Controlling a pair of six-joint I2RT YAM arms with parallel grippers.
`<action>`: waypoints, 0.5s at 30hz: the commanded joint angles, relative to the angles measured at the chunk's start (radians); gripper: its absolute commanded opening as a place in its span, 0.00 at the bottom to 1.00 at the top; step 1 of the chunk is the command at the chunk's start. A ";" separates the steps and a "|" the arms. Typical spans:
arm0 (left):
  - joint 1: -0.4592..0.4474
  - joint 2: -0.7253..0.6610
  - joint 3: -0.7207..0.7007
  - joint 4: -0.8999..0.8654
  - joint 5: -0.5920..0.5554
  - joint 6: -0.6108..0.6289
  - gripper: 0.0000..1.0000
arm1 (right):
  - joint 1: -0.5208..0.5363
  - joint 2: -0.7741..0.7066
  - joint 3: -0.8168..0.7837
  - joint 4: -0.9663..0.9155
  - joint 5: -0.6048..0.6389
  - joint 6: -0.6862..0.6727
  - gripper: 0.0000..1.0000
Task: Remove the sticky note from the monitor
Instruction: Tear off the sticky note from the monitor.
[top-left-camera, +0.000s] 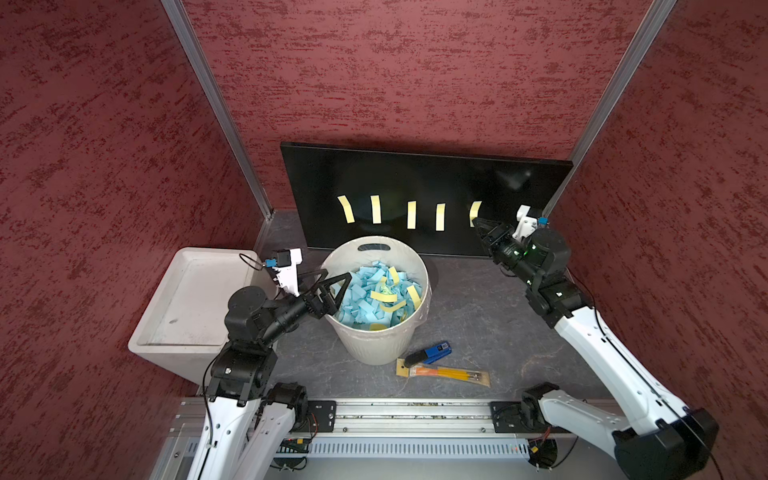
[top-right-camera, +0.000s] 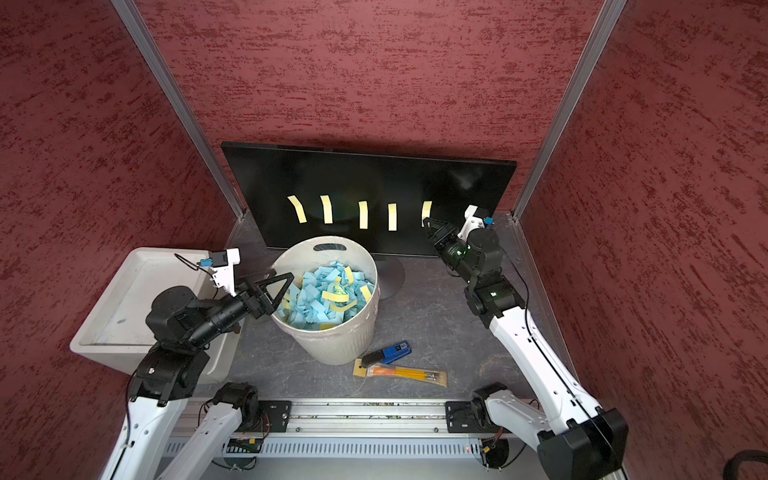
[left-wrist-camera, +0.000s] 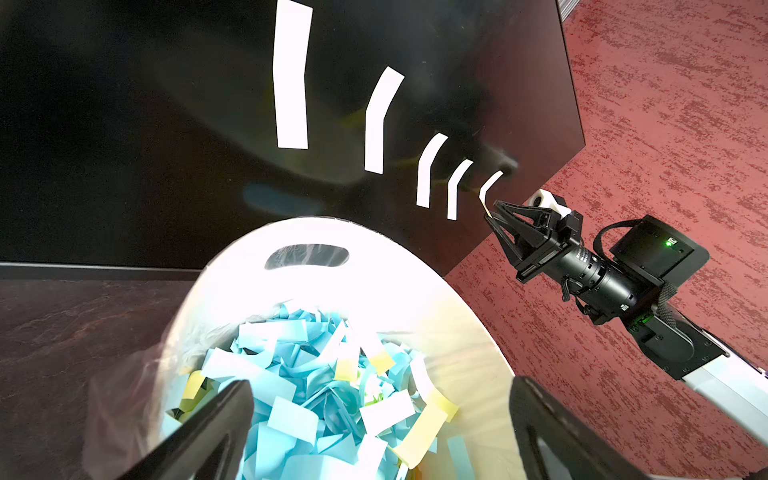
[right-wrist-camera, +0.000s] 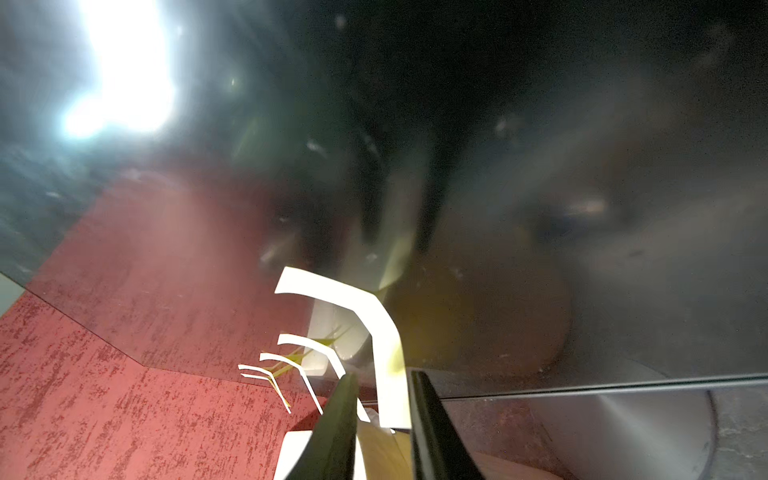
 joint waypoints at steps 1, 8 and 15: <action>0.010 -0.006 -0.008 0.020 0.010 0.001 1.00 | -0.011 -0.003 0.015 0.039 -0.002 -0.001 0.19; 0.010 -0.008 -0.008 0.018 0.012 0.000 1.00 | -0.011 -0.012 0.007 0.031 0.011 -0.009 0.03; 0.011 -0.009 -0.009 0.018 0.012 0.000 1.00 | -0.011 -0.044 -0.015 0.019 0.031 -0.029 0.00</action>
